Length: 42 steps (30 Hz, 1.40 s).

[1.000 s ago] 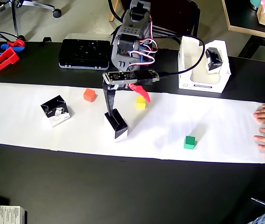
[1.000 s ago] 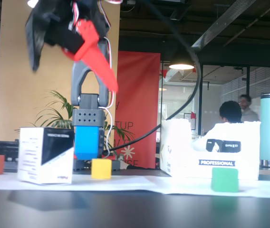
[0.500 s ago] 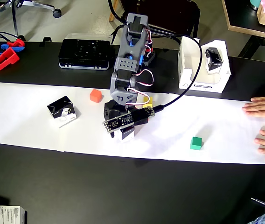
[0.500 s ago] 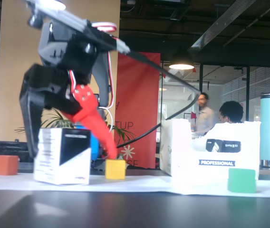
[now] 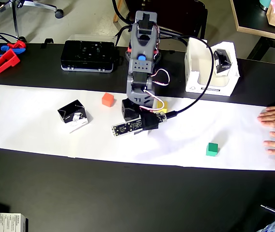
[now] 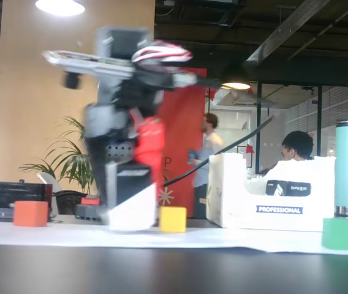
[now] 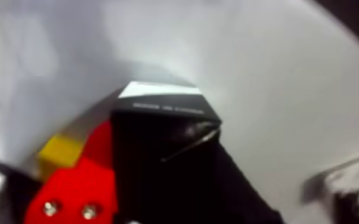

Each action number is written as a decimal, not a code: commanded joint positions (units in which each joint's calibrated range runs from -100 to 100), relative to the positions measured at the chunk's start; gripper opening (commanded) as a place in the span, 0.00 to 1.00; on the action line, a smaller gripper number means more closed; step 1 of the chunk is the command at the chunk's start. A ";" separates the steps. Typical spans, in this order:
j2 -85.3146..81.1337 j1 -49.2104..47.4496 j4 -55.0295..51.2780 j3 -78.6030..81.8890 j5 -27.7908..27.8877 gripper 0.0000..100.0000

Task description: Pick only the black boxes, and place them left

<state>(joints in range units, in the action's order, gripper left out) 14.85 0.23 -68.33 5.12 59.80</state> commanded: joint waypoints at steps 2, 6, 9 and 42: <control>-13.39 -10.58 -18.24 -14.60 -10.02 0.13; -17.42 -20.63 -18.79 -21.17 -17.80 0.13; -20.81 -29.03 -18.79 -23.20 -24.07 0.13; -16.63 -74.85 -19.11 -13.01 -47.02 0.14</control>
<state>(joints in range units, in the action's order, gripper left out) -5.00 -72.40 -86.99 -0.44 13.50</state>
